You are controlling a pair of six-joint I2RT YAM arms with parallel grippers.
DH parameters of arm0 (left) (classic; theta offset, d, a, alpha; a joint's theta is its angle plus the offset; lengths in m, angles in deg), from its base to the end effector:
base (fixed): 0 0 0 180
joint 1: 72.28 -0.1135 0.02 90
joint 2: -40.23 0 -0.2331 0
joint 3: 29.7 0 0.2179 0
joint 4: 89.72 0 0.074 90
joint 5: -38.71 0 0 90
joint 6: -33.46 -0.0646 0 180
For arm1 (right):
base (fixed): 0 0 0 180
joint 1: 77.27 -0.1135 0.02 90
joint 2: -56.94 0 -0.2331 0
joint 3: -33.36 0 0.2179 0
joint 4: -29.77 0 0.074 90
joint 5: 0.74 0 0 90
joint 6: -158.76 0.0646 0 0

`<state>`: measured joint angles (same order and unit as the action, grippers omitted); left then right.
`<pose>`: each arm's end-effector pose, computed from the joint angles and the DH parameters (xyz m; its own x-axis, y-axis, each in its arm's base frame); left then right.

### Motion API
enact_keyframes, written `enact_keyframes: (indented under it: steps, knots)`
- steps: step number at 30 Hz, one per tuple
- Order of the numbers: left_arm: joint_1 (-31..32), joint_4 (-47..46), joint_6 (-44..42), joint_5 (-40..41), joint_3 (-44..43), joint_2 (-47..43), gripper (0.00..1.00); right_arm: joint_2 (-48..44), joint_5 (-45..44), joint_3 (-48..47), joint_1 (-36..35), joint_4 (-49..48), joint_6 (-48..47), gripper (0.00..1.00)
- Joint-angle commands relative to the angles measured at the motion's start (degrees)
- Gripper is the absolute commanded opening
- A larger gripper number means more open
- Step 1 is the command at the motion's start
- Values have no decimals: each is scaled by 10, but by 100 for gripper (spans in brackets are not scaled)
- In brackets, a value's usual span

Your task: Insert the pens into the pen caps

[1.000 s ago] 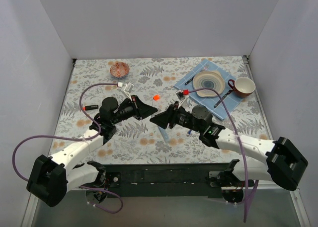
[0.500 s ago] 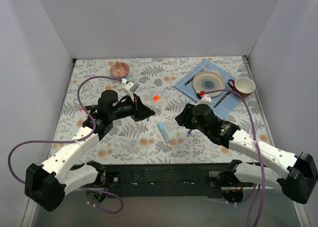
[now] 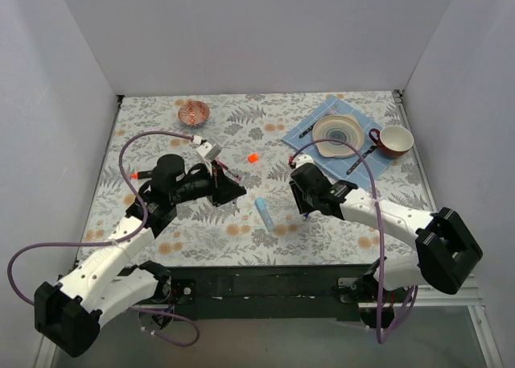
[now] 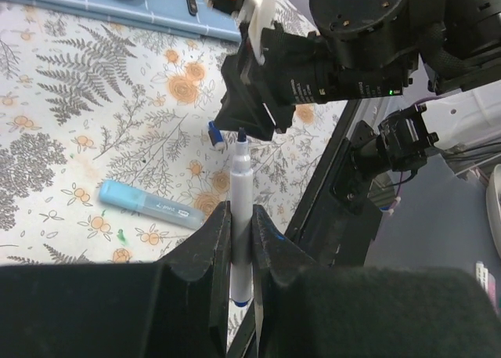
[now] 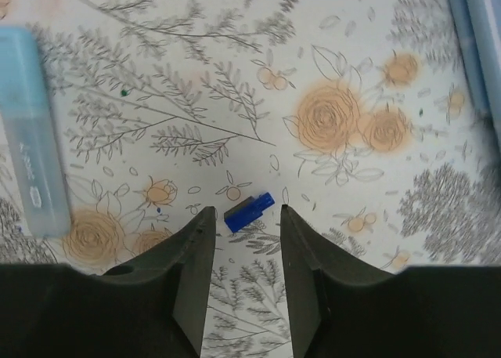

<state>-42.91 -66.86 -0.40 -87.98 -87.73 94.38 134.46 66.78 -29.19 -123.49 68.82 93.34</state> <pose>0.1727 -0.1415 0.2763 -0.8934 -0.2613 -0.3655 0.2581 0.3674 -0.8935 0.1968 0.1697 0.1766 -0.7220 -0.1979 -0.6630 -0.2324 0.9719 -0.0370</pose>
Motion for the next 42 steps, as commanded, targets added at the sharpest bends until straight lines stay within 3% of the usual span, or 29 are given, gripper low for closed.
enact_keyframes:
  steps: [1,3,8,10,14,19,26,42]
  knots:
    - [2,-12,-7,41,15,-61,0,-21,107,-11,1,-98,-366,47]
    - [2,-25,1,49,21,-71,0,-28,116,-8,2,-98,-511,49]
    - [1,-31,8,75,27,-83,0,-58,298,6,64,-21,-799,45]
    - [2,-31,9,80,26,-85,0,-70,352,20,92,-19,-828,44]
    - [3,-31,11,79,28,-93,0,-74,377,46,121,-7,-894,44]
    - [3,-29,7,99,29,-108,0,-56,444,37,156,41,-937,43]
    - [2,-27,3,116,31,-115,0,-48,488,46,159,30,-959,43]
    - [3,-26,-1,120,32,-119,0,27,465,34,160,41,-964,42]
